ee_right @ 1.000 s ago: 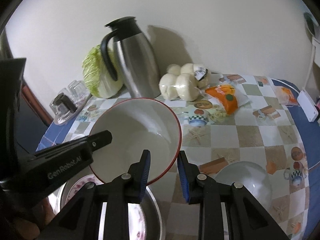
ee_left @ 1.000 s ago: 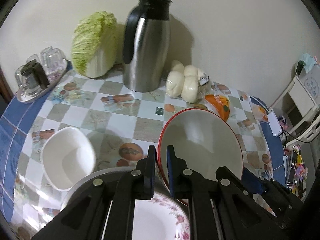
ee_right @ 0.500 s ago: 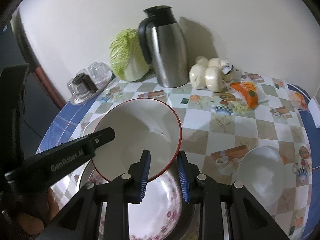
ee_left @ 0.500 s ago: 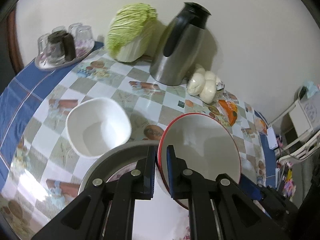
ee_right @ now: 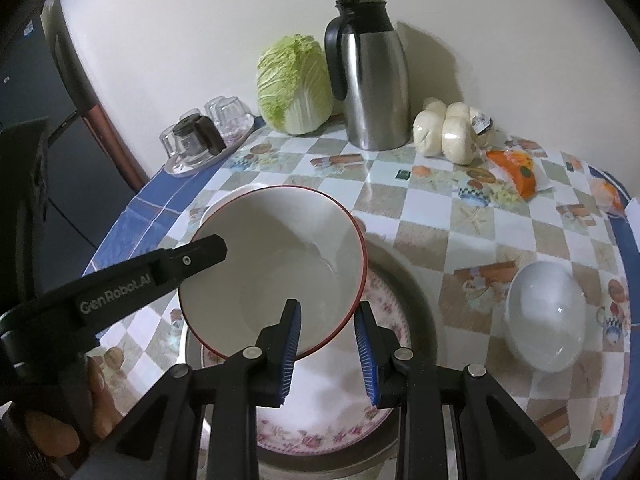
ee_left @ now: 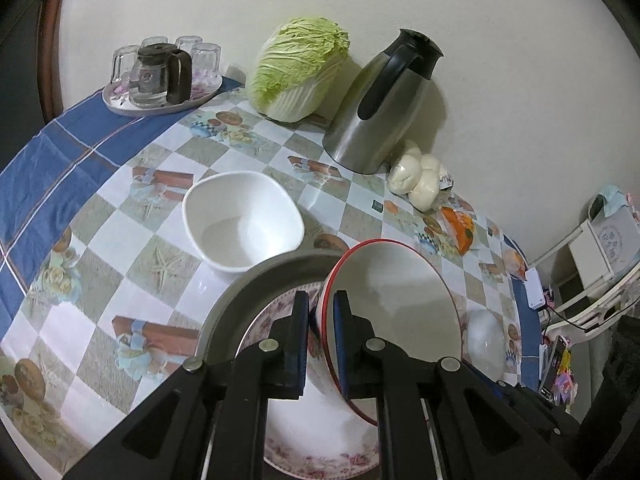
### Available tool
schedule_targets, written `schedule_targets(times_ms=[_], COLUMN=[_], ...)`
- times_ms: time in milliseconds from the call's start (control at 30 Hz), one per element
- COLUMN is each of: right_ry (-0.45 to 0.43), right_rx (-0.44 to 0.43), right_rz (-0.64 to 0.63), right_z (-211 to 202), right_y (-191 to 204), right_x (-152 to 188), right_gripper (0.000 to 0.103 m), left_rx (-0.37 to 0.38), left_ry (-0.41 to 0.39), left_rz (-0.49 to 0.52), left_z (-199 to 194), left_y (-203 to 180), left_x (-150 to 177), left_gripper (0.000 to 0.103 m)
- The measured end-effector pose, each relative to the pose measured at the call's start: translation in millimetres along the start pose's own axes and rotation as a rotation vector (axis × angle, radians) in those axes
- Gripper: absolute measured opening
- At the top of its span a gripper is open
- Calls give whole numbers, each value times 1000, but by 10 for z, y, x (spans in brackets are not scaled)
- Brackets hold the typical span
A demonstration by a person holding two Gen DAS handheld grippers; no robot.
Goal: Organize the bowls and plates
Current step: 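Lower the red-rimmed bowl onto the floral plate with both tools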
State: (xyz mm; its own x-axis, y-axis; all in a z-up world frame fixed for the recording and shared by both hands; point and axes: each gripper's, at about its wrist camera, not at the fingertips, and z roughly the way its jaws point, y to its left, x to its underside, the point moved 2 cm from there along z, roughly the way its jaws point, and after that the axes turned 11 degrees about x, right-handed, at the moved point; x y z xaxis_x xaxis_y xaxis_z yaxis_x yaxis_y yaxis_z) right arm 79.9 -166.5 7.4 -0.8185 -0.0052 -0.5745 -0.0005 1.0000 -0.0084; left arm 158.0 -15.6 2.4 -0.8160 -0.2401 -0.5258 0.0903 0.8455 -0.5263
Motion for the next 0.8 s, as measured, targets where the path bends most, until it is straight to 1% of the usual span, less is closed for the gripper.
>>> schedule_targets(times_ms=[100, 233, 500, 800], right_ry=[13, 25, 46, 72], right_rx=[0, 11, 39, 43], right_rz=[-5, -19, -36, -44], right_z=[16, 25, 52, 127], right_y=[27, 79, 118, 123], right_x=[53, 129, 235, 258], right_gripper=[30, 30, 30, 30], left_rx=[18, 24, 68, 83], left_ry=[-2, -9, -29, 3], left_rz=[-13, -24, -44, -59], left_z=[-25, -28, -69, -19], left_y=[56, 112, 162, 235], left_x=[63, 133, 221, 265], left_gripper=[11, 11, 11, 11])
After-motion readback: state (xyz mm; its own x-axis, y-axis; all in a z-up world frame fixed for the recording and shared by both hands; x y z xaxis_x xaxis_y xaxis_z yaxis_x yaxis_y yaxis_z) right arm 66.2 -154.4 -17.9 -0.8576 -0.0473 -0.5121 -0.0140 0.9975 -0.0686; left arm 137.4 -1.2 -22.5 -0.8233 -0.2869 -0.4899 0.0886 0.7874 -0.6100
